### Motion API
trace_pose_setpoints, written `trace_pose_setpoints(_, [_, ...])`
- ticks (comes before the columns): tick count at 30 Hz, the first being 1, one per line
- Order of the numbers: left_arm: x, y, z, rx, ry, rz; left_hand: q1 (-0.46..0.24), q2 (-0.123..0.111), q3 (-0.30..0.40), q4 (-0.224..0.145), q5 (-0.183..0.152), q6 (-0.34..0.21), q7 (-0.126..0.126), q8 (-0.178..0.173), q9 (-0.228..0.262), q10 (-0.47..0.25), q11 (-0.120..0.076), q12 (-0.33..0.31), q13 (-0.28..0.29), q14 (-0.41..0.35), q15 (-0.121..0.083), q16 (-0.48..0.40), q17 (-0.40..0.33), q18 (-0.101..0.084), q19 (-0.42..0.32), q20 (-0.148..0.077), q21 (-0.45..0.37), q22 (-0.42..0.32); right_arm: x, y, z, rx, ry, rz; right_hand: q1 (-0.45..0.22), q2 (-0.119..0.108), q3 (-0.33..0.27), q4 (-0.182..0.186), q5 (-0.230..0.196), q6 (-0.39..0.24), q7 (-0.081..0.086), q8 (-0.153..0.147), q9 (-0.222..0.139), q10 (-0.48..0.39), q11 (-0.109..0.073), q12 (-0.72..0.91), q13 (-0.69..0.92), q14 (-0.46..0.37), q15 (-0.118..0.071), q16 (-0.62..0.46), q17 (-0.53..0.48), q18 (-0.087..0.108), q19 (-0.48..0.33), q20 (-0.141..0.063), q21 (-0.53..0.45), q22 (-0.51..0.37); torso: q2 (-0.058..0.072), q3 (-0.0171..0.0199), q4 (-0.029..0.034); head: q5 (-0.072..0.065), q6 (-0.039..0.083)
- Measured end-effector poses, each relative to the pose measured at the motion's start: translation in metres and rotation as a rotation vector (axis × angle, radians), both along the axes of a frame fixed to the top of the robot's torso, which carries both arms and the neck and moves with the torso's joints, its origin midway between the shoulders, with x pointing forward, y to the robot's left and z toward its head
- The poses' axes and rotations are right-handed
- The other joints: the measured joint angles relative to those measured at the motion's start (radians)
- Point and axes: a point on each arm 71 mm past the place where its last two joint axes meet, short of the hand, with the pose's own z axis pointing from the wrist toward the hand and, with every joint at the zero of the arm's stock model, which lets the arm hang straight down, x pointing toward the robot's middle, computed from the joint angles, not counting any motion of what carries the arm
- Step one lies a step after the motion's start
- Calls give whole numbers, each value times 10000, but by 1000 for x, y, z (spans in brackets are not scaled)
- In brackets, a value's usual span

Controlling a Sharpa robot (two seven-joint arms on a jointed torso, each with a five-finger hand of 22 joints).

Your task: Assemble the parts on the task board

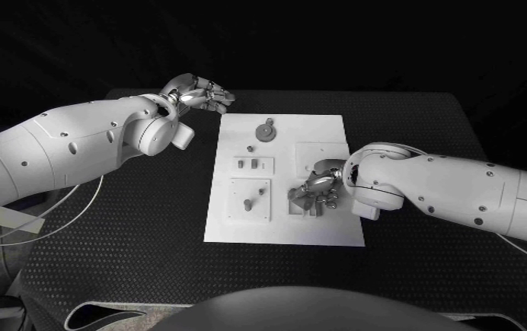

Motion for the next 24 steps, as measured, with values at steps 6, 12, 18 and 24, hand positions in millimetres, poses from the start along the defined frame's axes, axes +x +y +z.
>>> trace_pose_setpoints(6, [0,0,0,5,1,-2,0,0,0,0,0,1,0,0,0,0,0,0,0,0,0,0,10,-1,0,0,0,0,0,0,0,-11,-22,36,75,226,-126,-753,-43,-21,3,-1,20,-1,1,0,-16,-9,7,0,0,-3,-2,2,0,0,0,1,-1,-7,-7])
trace_pose_setpoints(12, [0,0,0,9,3,-6,0,0,0,0,0,1,0,0,1,0,0,0,0,0,0,0,9,0,0,0,0,1,-1,1,1,-75,-90,119,-232,-467,89,-204,-33,-6,17,-56,21,0,0,-45,-49,-10,10,-64,-1,-12,-2,2,0,0,1,1,-1,-15,-8])
trace_pose_setpoints(18, [0,0,0,16,7,-1,0,0,0,0,0,1,1,0,1,0,0,0,1,0,0,0,18,0,0,0,0,1,-2,2,1,-145,-186,225,-493,-1272,584,746,-32,-5,16,-158,11,-79,29,-45,-49,-25,24,-64,-1,-32,-3,2,-47,0,1,1,-1,-21,1])
trace_pose_setpoints(24, [0,0,0,21,18,-3,0,0,0,0,0,2,2,0,-8,0,0,0,1,0,0,0,28,0,1,0,0,1,-2,2,1,-209,-270,308,-648,-1532,662,1149,-33,-3,13,-159,59,-89,18,-45,-49,-26,26,-64,0,-34,-3,2,-47,0,1,1,-1,-16,7])
